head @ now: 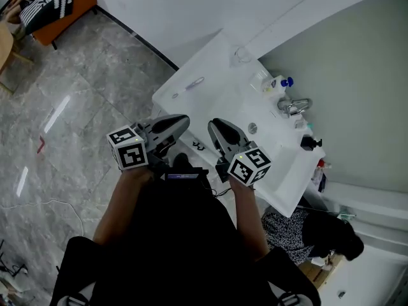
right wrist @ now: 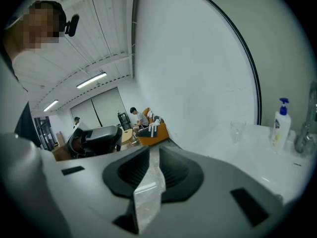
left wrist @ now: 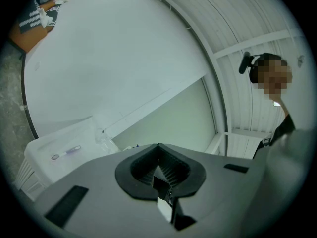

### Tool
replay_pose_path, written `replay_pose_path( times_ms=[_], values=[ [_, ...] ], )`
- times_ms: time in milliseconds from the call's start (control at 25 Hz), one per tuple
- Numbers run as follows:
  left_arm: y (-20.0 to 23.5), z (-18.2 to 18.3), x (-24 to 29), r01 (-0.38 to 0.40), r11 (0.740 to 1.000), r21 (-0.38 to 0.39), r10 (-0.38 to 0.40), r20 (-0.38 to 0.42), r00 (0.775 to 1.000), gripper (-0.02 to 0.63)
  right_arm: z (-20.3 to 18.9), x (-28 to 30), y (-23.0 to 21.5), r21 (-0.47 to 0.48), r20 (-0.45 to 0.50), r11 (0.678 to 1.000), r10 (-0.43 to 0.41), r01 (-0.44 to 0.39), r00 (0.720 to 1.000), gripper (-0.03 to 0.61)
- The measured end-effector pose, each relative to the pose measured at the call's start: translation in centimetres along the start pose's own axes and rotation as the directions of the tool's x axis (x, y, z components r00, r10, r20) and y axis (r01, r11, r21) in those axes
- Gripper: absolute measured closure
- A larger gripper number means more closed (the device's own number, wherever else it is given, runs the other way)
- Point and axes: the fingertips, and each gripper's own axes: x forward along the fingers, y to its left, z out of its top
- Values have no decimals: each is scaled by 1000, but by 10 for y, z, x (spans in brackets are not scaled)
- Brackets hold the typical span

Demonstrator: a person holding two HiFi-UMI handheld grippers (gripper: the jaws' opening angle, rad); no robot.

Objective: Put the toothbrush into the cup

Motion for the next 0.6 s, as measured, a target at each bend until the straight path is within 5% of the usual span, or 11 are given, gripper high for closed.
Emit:
replay_pose_path(
  times_ms=[600],
  values=[
    [49,25,63,-122,992,35,124,-50,991,604,2,57,-63,-85,-134,975,194,-206,972,526]
  ],
)
